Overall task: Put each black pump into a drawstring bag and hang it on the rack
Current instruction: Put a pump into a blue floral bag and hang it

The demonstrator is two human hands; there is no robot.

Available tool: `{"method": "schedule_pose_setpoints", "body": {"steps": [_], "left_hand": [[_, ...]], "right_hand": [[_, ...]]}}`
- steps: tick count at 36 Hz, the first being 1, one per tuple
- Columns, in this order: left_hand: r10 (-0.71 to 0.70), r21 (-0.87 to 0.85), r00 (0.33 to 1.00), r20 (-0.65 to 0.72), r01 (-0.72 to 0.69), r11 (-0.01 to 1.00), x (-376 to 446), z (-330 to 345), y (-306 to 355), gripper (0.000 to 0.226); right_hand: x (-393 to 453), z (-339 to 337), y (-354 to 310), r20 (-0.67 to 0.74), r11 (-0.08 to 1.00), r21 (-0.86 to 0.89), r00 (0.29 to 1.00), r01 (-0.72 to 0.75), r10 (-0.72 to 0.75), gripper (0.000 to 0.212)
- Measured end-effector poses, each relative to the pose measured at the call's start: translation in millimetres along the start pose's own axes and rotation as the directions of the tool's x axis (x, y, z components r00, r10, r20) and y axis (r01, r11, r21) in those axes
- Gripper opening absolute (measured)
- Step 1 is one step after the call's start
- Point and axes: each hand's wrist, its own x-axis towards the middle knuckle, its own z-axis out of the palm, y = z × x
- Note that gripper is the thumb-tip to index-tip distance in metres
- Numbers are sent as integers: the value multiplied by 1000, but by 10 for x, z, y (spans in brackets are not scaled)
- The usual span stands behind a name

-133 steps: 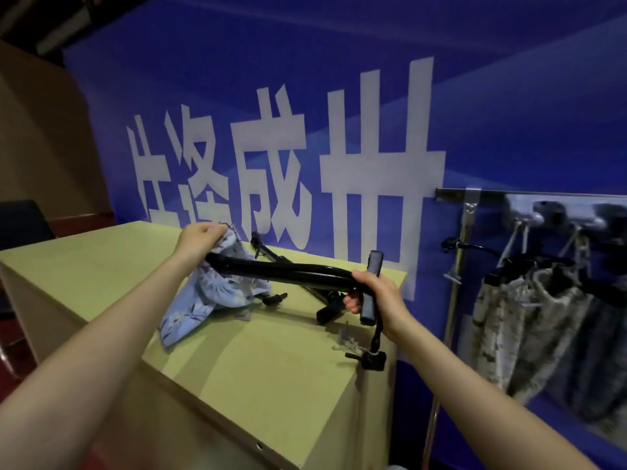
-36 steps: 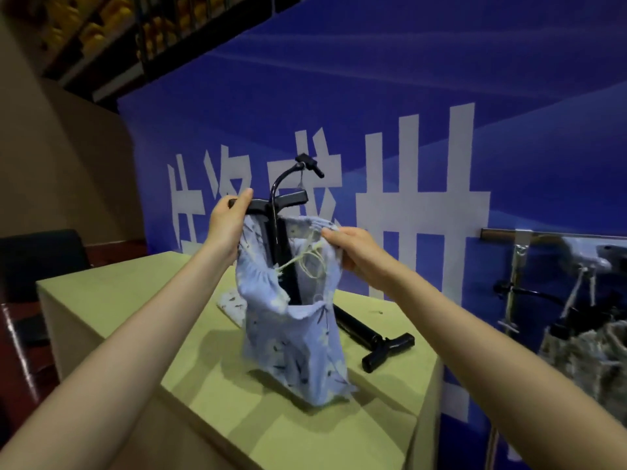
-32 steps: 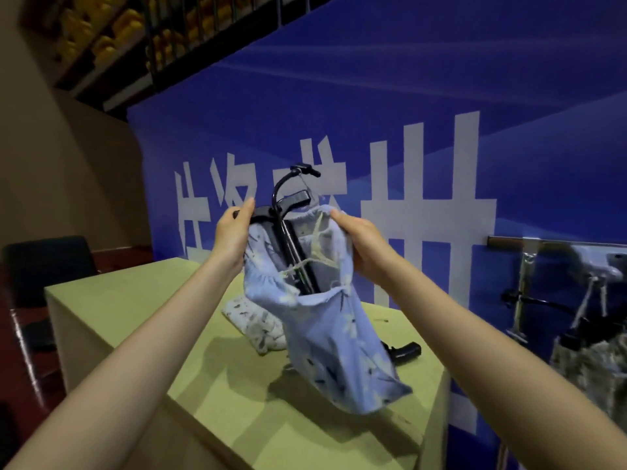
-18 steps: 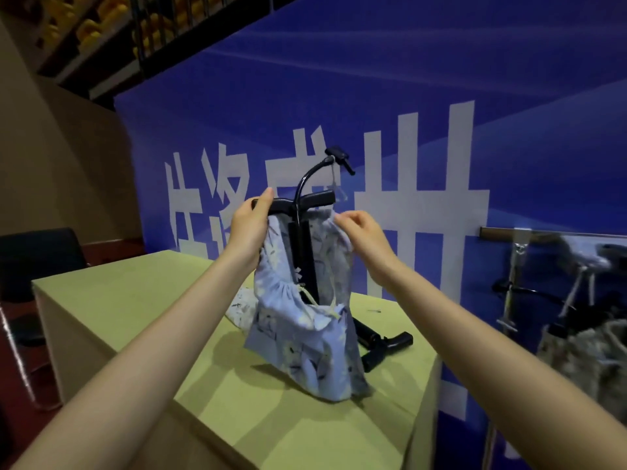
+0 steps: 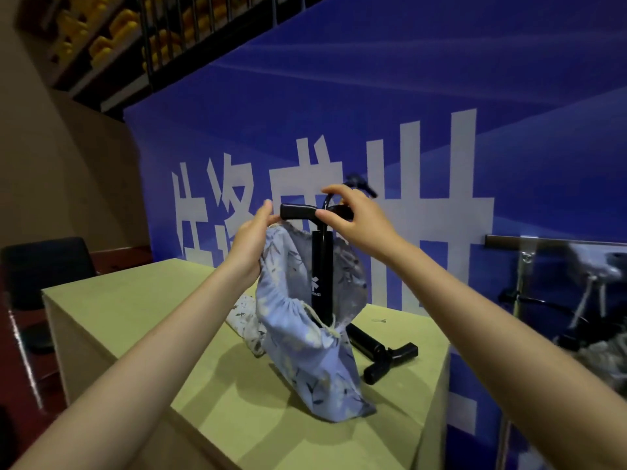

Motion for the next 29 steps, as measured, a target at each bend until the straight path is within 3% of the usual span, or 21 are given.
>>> {"method": "schedule_pose_setpoints", "body": {"steps": [5, 9, 15, 18, 21, 24, 25, 26, 27, 29], "left_hand": [[-26, 214, 995, 96, 5, 977, 22, -124, -58, 23], [9, 521, 997, 80, -50, 852, 23, -249, -77, 18], [77, 702, 989, 129, -146, 697, 28, -333, -11, 23], [188, 819, 974, 127, -210, 534, 9, -327, 44, 13], [313, 899, 933, 176, -282, 335, -19, -339, 95, 21], [412, 918, 892, 185, -307, 250, -25, -395, 98, 28], [424, 903, 889, 173, -315, 292, -31, -403, 107, 29], [409, 859, 901, 142, -318, 402, -38, -401, 121, 31], [358, 757, 928, 104, -307, 577, -50, -384, 154, 33], [170, 367, 983, 65, -182, 912, -79, -337, 253, 35]], "right_hand": [[-55, 9, 20, -54, 999, 44, 999, 2, 0, 46], [-70, 3, -6, -63, 999, 36, 998, 1, 1, 47], [-84, 20, -56, -55, 998, 59, 998, 11, -8, 46], [-83, 46, -61, -61, 998, 59, 998, 11, -7, 46], [-84, 67, -78, -70, 998, 55, 997, 18, -14, 47], [-92, 77, -107, -68, 998, 50, 997, 25, -22, 47], [-96, 78, -117, -67, 998, 52, 997, 30, -26, 47], [-100, 79, -126, -66, 998, 57, 997, 34, -31, 47], [-105, 80, -136, -65, 997, 62, 997, 40, -36, 47], [-112, 80, -156, -62, 997, 68, 997, 44, -40, 46]]}}
